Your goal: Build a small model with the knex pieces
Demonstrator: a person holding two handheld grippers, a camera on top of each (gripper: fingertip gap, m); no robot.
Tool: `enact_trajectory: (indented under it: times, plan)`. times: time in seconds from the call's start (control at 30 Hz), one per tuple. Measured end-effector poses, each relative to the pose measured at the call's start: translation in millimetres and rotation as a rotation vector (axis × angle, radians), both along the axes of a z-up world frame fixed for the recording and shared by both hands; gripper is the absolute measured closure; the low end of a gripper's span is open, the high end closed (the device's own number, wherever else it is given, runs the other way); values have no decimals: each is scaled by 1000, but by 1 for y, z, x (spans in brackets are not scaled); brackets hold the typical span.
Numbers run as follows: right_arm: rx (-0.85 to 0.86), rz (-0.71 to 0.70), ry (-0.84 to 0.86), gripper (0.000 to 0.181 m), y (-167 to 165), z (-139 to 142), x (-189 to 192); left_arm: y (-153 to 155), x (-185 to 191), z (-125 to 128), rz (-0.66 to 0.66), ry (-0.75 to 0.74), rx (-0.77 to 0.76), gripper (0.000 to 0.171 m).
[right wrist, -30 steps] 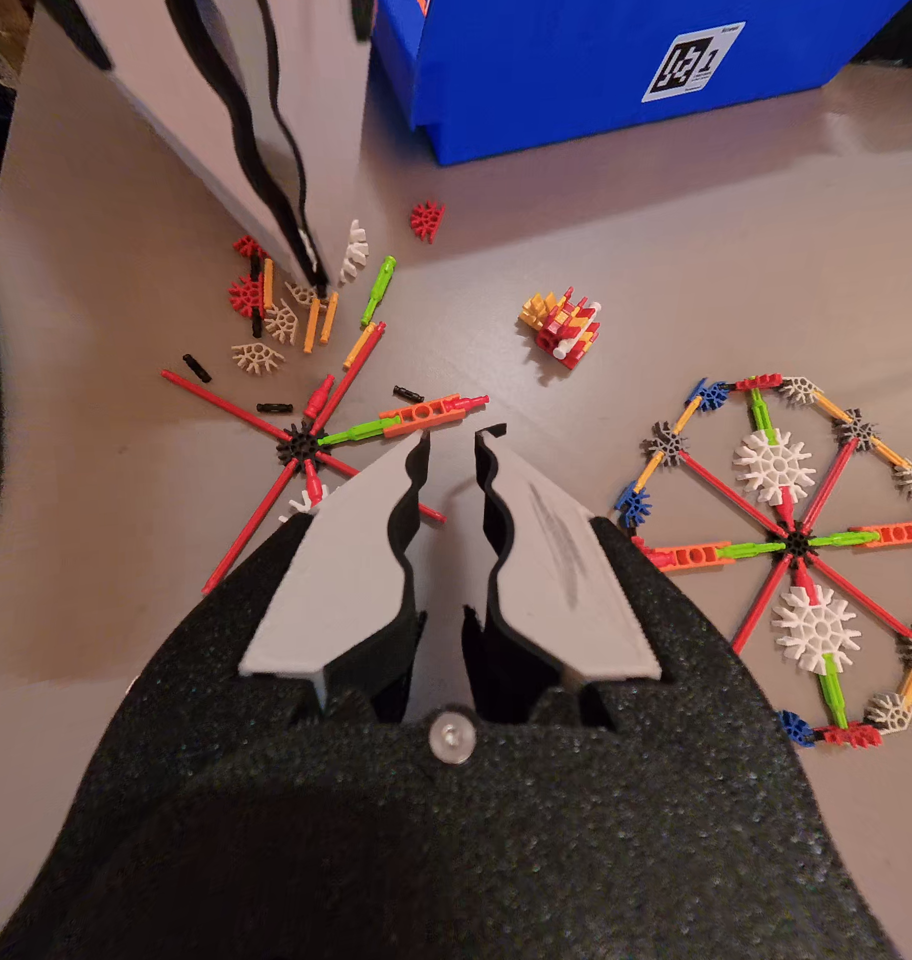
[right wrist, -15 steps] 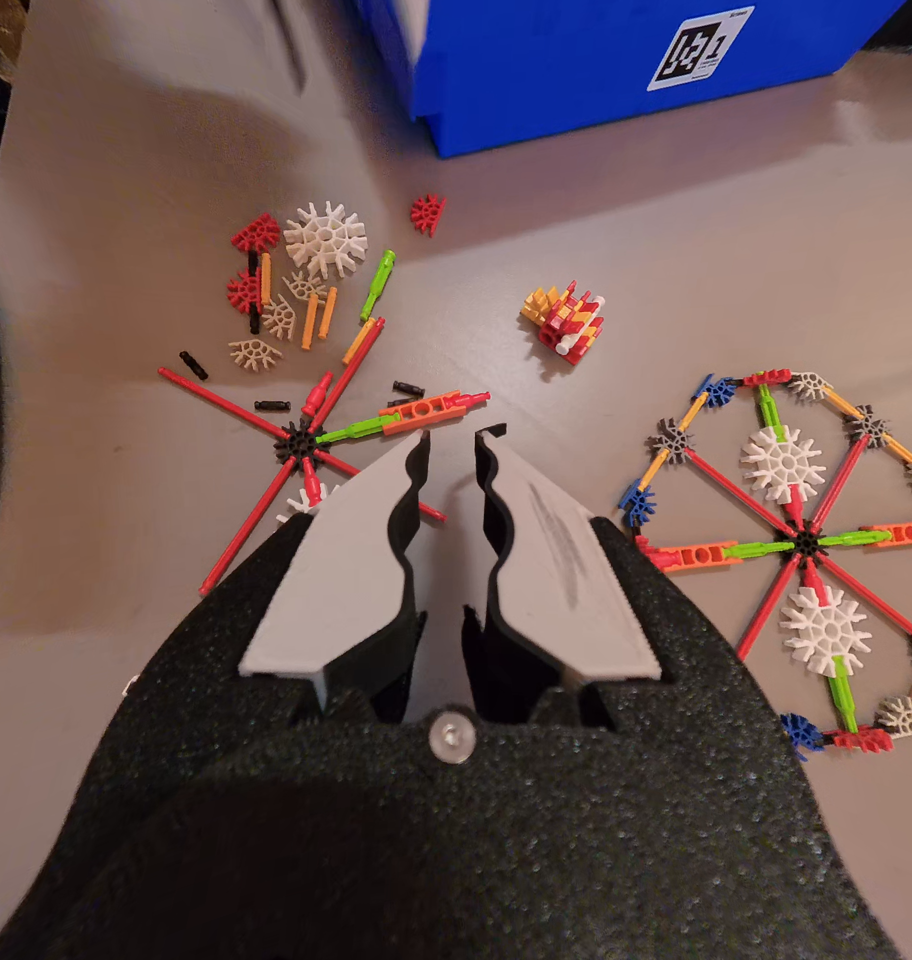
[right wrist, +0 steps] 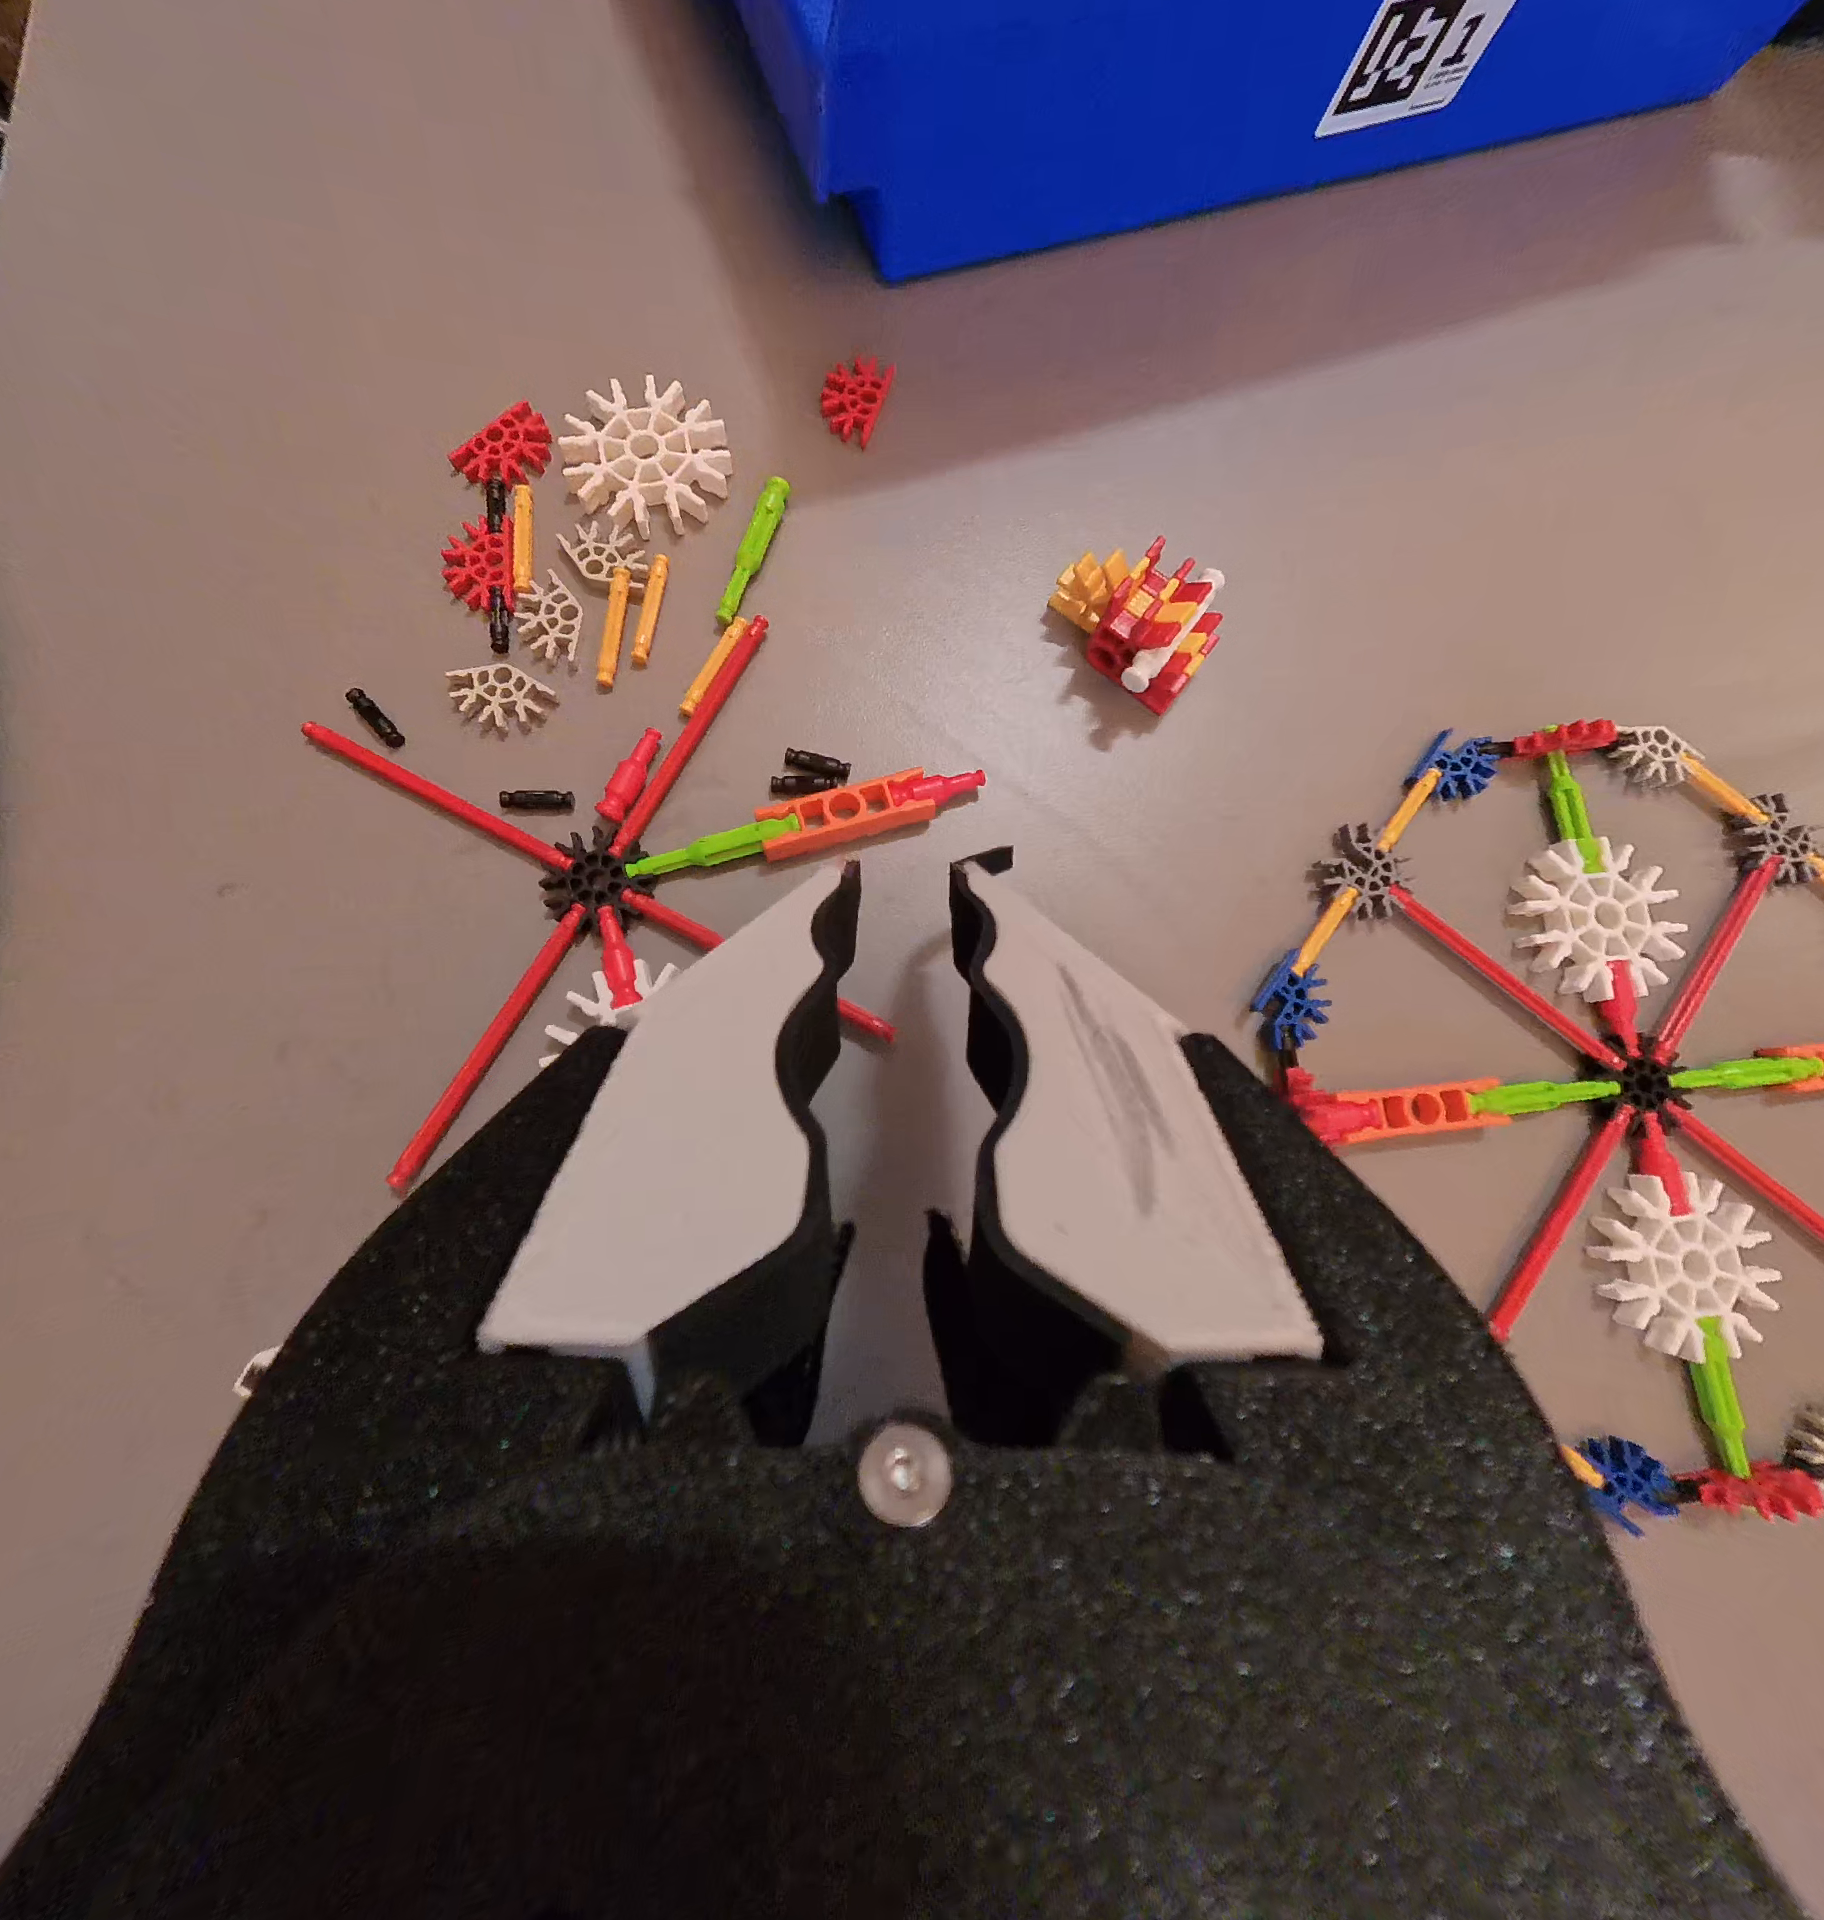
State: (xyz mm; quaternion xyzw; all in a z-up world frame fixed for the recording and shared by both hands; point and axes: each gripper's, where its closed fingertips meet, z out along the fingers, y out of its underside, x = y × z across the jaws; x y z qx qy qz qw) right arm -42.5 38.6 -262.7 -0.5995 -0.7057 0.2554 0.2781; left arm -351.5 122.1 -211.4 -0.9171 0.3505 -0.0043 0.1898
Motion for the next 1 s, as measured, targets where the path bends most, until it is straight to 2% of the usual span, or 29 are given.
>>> enact_trajectory:
  times: [0.07,0.17,0.23,0.57,0.6,0.67,0.83,0.87,0.9,1.0]
  plan:
    - [-5,1,-3,164,0,-1,0,8,-13,-15,13,49,-41,85]
    - [-9,2,-7,164,0,-3,0,3,-10,-35,25,-6,-187,76]
    - [-11,2,-7,164,0,-3,0,0,-15,-48,40,12,-271,72]
    - [-14,7,-7,165,-1,-3,0,12,-25,-67,23,132,-391,60]
    - [-13,6,-6,165,-1,-3,0,11,-26,-70,21,139,-413,55]
    - [-13,4,-3,165,0,-2,0,8,-20,-71,11,111,-448,64]
    - [-13,2,-4,164,0,-2,3,-12,0,-68,-73,92,-490,73]
    - [-13,1,-5,164,1,-3,4,-20,6,-66,-100,74,-506,77]
    - [-13,0,-7,164,1,-3,5,-30,14,-63,-135,48,-530,89]
    - [-12,1,-3,165,1,-2,5,-46,21,-53,-233,50,-534,94]
